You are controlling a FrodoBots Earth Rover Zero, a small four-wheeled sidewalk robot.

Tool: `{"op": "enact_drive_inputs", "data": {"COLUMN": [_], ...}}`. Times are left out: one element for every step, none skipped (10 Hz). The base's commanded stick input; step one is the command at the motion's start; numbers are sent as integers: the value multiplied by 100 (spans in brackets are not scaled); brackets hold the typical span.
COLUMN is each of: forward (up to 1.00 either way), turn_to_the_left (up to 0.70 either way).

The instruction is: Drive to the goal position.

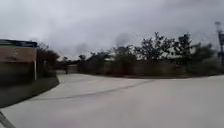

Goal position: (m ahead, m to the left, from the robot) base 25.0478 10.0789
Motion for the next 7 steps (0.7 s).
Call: {"op": "enact_drive_inputs", "data": {"forward": [85,85,85,85,85,85,85], "turn_to_the_left": [34,34,34,34,34,34,34]}}
